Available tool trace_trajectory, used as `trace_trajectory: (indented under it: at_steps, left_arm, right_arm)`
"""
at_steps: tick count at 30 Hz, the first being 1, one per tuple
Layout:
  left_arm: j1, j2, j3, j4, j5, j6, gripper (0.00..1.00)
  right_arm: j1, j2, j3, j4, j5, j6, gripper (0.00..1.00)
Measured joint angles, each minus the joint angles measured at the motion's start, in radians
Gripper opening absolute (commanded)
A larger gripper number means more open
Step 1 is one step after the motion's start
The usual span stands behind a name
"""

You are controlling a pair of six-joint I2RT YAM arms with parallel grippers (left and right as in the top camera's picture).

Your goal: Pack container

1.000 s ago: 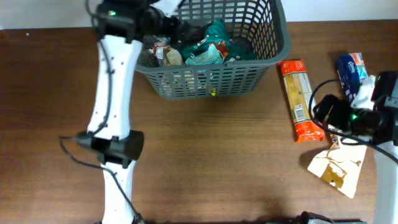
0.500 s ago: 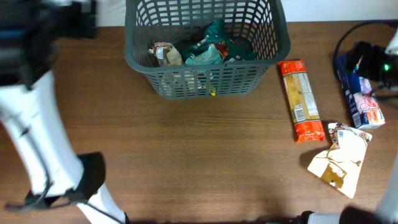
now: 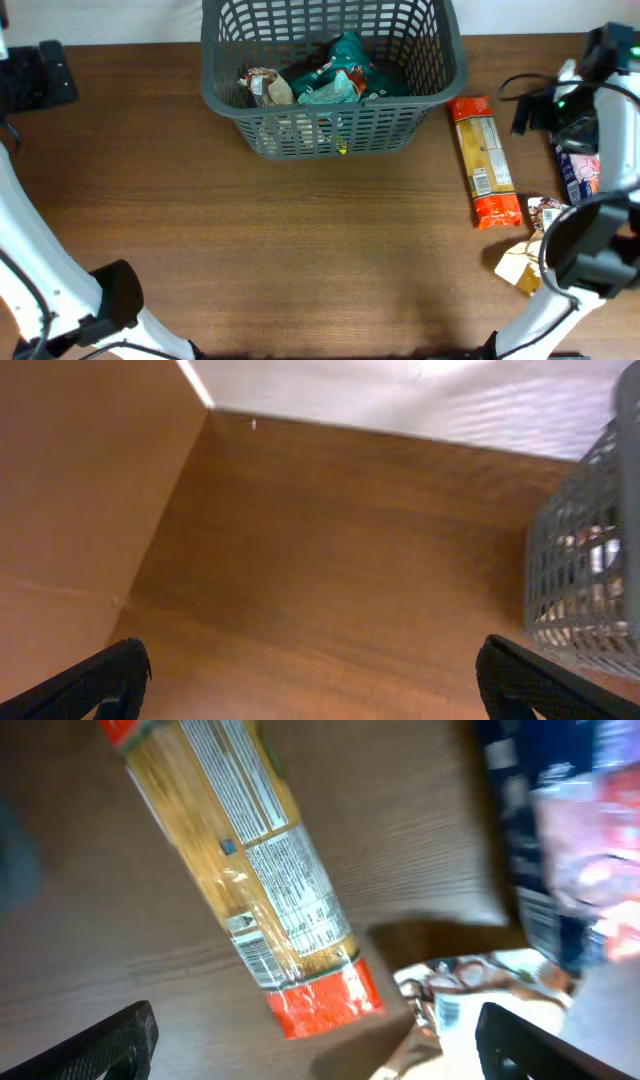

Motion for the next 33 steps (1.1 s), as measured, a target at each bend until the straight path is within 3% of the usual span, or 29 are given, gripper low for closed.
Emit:
trace_trajectory:
  at_steps: [9,17,33]
  left_arm:
    - [0.004,0.002,-0.026,-0.001,0.000,-0.008,0.99]
    - [0.004,0.002,-0.026,-0.001,0.000,-0.008,0.99]
    - [0.004,0.002,-0.026,-0.001,0.000,-0.008,0.99]
  right_arm:
    - [0.082,0.117,0.000,-0.024,0.006,-0.100,0.99]
    - [0.200,0.233,0.000,-0.002,0.129,-0.121,0.99]
    - [0.163,0.287,-0.001,0.040,0.169,-0.117,0.99]
